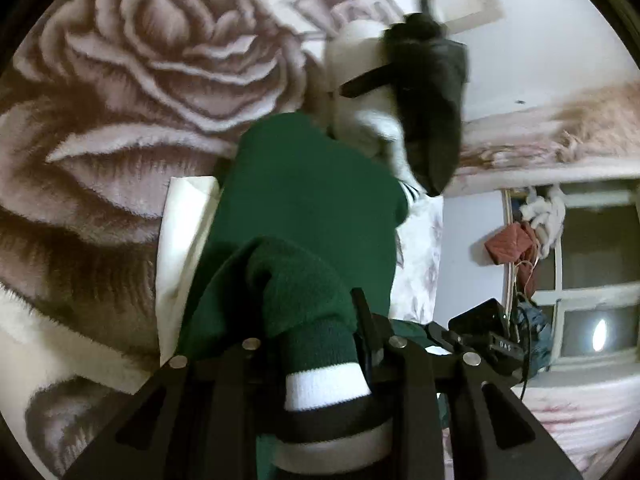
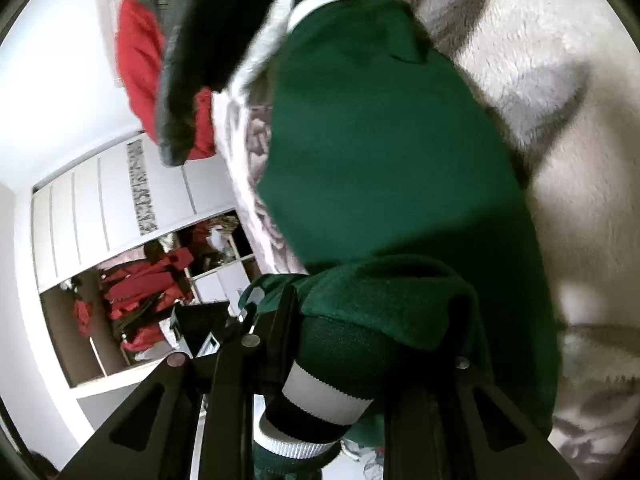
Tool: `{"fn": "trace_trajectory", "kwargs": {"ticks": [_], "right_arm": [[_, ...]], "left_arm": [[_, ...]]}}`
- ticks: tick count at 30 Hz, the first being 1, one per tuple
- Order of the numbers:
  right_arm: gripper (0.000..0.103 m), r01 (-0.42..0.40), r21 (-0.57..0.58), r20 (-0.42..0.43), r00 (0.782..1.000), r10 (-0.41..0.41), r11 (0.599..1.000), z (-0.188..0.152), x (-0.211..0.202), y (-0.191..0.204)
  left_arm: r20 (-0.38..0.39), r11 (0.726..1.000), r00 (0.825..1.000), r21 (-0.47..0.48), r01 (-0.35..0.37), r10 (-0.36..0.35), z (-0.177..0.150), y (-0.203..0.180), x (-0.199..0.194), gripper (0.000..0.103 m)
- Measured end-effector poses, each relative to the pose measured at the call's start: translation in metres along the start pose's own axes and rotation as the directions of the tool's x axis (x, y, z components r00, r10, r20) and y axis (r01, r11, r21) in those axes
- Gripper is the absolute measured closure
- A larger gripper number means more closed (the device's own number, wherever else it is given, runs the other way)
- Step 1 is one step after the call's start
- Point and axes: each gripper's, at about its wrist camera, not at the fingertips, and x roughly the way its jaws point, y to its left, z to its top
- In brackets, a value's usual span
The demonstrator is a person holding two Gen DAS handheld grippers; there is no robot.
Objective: Fold large clothes
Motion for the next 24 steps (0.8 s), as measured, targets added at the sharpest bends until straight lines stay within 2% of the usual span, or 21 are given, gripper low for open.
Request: {"fn": "trace_trajectory", "kwargs": {"ticks": [2,7,9,10,11,12,13,16,18,19,21,22,24], "right_arm": [[0.072,-0.003,-0.017,-0.017,1.0,0.003,1.0,0.006,0.005,0.008],[0.071,-0.027,-0.051,-0.043,0.999,0.025,0.998,0.023,0.01,0.036],[0.07,-0.03,-0.019,-0.04,0.999,0.03,0.999,0.031,0.011,0.038],[0.066,-0.031,-0.009,-0.037,0.999,0.031,0.999,0.033,0.011,0.038],[0.058,-0.038,0.006,-0.036,0.999,0.038,0.999,0.035,0.012,0.038],[0.053,-0.047,0.017,-0.035,0.998,0.048,0.999,0.037,0.014,0.038],[0.043,-0.058,0.021,-0.033,0.998,0.059,0.998,0.038,0.015,0.039],[0.037,-0.082,0.002,0.012,0.997,0.082,0.997,0.043,0.014,0.047],[0.035,-0.11,-0.017,0.063,0.992,0.111,0.994,0.048,0.008,0.052],[0.03,-0.093,-0.046,0.099,0.99,0.097,0.995,0.051,0.002,0.058],[0.026,-0.013,-0.11,0.154,0.988,0.03,0.994,0.052,-0.007,0.071],[0.026,0.057,-0.158,0.181,0.983,-0.028,0.986,0.051,-0.013,0.079],[0.026,0.179,-0.238,0.198,0.971,-0.132,0.955,0.043,-0.018,0.088]], "left_arm": [[0.0,1.0,1.0,-0.016,0.004,-0.004,0.005,-0.004,-0.006,0.079],[0.045,1.0,0.999,-0.011,0.018,-0.018,0.011,-0.019,-0.023,0.075],[0.055,0.997,0.997,-0.041,0.058,-0.056,0.018,-0.016,-0.022,0.056],[0.054,0.995,0.995,-0.045,0.09,-0.087,0.022,-0.015,-0.021,0.031],[0.064,0.995,0.994,-0.041,0.095,-0.092,0.026,-0.017,-0.021,0.016],[0.088,0.996,0.992,-0.033,0.088,-0.085,0.03,-0.021,-0.023,0.012],[0.092,0.996,0.992,-0.025,0.085,-0.082,0.034,-0.023,-0.023,0.01],[0.112,0.998,0.992,-0.011,0.062,-0.06,0.045,-0.027,-0.022,0.01],[0.144,1.0,0.989,0.014,0.014,-0.016,0.049,-0.031,-0.023,0.01],[0.156,1.0,0.988,0.027,-0.008,0.003,0.05,-0.032,-0.023,0.01],[0.189,0.995,0.98,0.065,-0.077,0.064,0.046,-0.038,-0.025,0.01],[0.211,0.987,0.971,0.091,-0.135,0.114,0.041,-0.041,-0.026,0.01],[0.254,0.956,0.941,0.127,-0.263,0.225,0.026,-0.046,-0.029,0.01]]}}
